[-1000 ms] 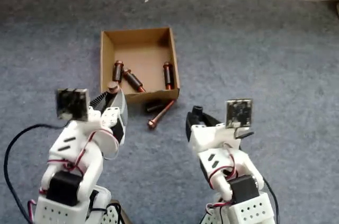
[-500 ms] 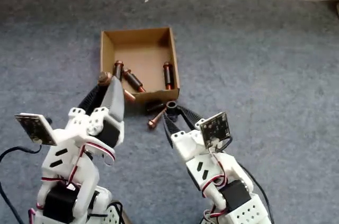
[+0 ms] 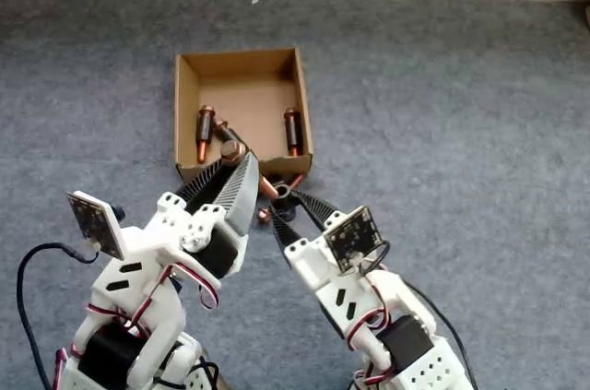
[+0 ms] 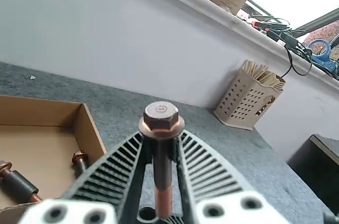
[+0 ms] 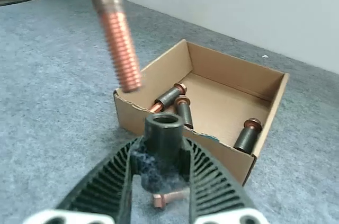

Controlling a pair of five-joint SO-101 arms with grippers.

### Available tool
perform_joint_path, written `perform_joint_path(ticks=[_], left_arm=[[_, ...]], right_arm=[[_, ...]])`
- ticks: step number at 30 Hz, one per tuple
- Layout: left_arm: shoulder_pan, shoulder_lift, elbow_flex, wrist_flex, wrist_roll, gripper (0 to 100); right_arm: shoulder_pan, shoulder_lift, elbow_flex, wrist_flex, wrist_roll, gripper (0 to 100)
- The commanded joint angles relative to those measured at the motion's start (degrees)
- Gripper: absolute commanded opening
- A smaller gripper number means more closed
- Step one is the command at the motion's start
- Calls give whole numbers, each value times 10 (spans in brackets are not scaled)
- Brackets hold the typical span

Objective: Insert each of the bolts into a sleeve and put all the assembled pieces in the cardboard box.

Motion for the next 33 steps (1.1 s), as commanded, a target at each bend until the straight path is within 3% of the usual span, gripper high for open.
perform_joint_path(ticks=[1,6,14,20,25,28,33], left_arm=[[7,-6,-1,-17,2,6],[4,-5,30,-36,-23,6],[-40,-5,108,-142,-41,6],[-21,-5,109,-127,-43,6],[41,-5,105,-68,-120,8],[31,-5,104,-46,-149,12],[1,-5,103,-9,-200,167]], right_arm=[[-13,-12,66,-15,7,5],[-14,-13,67,-34,60,5],[-21,-13,69,-49,66,5],[-22,-13,70,-49,66,5],[-22,-13,70,-49,66,5],[-21,-13,70,-49,66,5],[-21,-13,70,-48,63,5]])
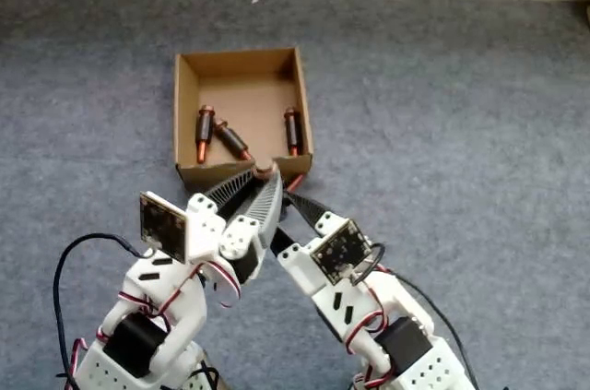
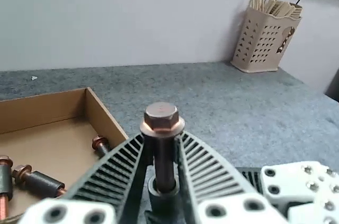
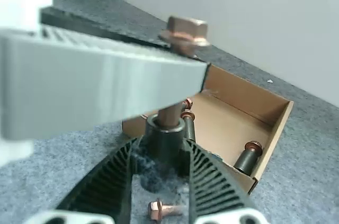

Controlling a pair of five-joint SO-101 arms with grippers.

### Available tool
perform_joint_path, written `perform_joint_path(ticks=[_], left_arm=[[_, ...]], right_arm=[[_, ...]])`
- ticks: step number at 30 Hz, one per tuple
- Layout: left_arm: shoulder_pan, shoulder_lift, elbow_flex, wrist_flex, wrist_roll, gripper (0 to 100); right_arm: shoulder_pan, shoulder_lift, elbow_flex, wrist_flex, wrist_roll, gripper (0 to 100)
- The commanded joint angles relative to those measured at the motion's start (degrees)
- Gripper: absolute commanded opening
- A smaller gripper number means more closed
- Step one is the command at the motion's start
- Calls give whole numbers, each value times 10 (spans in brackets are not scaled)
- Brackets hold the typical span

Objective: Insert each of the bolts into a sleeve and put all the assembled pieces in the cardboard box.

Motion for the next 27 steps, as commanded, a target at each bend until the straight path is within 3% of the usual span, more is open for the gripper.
perform_joint_path(ticks=[1,3,10,14,24,27], left_arm=[[-35,-4,-9,34,-33,204],[-41,-4,-9,52,-33,244],[-40,-4,-73,140,-35,245],[-46,-4,-104,185,-37,245],[-228,-4,-10,193,-37,239],[-280,-4,38,192,-39,162]], right_arm=[[0,-12,70,-15,3,5],[14,-12,70,-15,2,5],[63,-9,69,-13,0,5],[102,-8,69,7,-63,5],[146,-7,66,28,-80,5],[153,-7,66,28,-98,5]])
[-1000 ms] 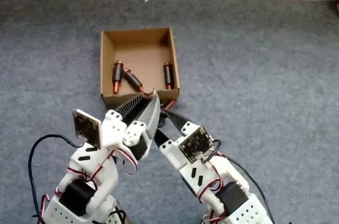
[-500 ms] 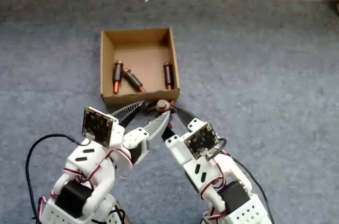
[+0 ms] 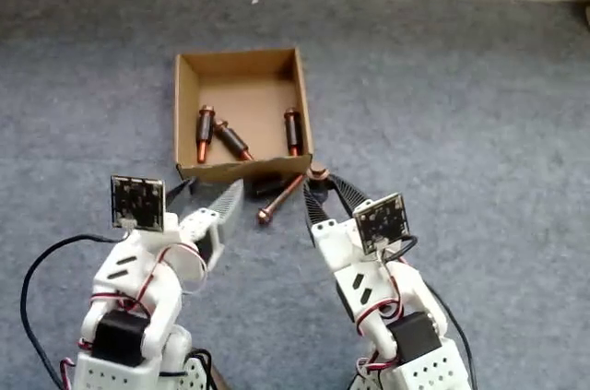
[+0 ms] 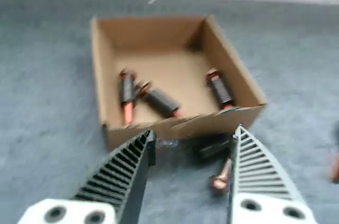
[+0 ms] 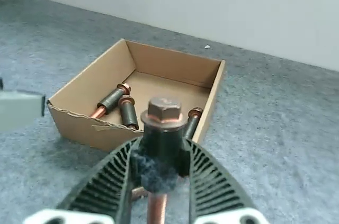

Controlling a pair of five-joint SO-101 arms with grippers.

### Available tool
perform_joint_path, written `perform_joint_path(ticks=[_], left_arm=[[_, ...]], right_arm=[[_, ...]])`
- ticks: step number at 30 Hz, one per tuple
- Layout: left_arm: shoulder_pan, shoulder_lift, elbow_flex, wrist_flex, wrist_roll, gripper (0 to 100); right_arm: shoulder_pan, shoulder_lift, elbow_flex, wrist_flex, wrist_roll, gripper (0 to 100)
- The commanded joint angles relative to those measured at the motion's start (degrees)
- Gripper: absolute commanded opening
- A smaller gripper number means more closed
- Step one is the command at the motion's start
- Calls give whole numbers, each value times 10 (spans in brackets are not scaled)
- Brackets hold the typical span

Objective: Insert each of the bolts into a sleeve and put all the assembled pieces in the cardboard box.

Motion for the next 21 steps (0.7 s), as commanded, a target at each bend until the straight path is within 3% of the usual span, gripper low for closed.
perform_joint_path(ticks=[1,5,12,21], left_arm=[[-79,-4,54,-2,-8,126],[-98,-4,84,-2,-50,1],[-96,-4,132,-1,-55,6],[-94,-4,132,2,-55,6]], right_arm=[[14,-6,66,0,-33,5],[18,-6,53,24,-40,5],[10,-5,-36,63,-40,5],[-67,24,-114,60,-39,5]])
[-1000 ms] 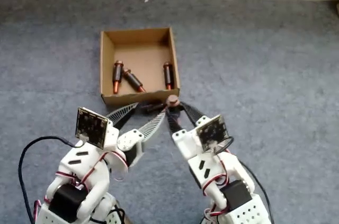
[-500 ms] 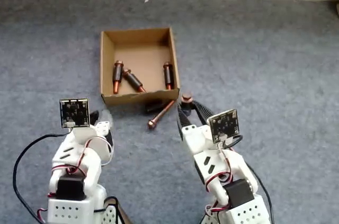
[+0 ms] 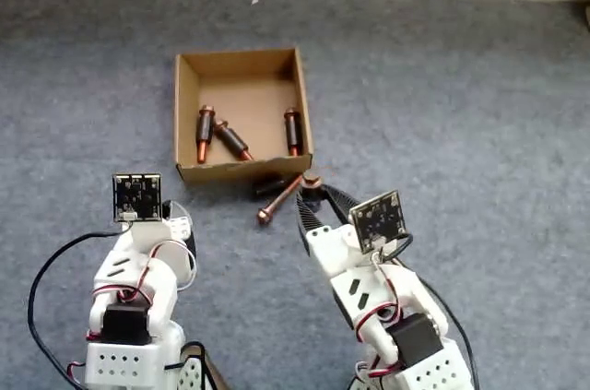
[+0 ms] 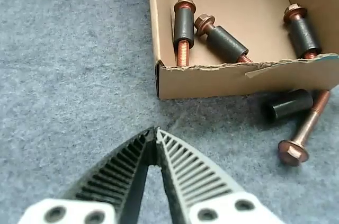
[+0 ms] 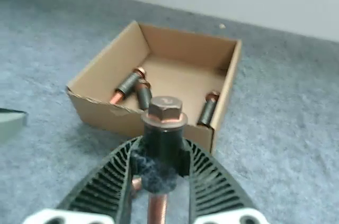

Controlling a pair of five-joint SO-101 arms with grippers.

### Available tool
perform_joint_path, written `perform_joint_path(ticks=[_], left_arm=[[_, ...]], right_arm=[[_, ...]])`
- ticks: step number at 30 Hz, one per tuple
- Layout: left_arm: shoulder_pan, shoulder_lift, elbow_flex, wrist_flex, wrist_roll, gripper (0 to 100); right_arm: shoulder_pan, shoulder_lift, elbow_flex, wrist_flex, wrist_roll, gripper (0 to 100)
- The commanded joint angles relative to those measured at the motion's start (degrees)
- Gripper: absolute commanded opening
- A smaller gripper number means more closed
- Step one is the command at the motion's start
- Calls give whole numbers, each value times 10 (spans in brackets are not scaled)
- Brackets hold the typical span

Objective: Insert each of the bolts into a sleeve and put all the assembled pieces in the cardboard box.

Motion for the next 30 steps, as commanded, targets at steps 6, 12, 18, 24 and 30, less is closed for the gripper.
perform_joint_path(ticks=[6,12,18,24,30], left_arm=[[-3,-4,12,2,-6,6],[-3,-4,12,2,-7,6],[-3,-4,12,2,-7,6],[-3,-4,12,2,-7,6],[-3,-4,12,2,-7,6]], right_arm=[[-22,240,-189,-72,-6,5],[-21,487,-319,-186,-6,5],[-20,708,-431,-323,-5,5],[-20,900,-524,-396,-5,5],[-6,1040,-603,-399,-6,39]])
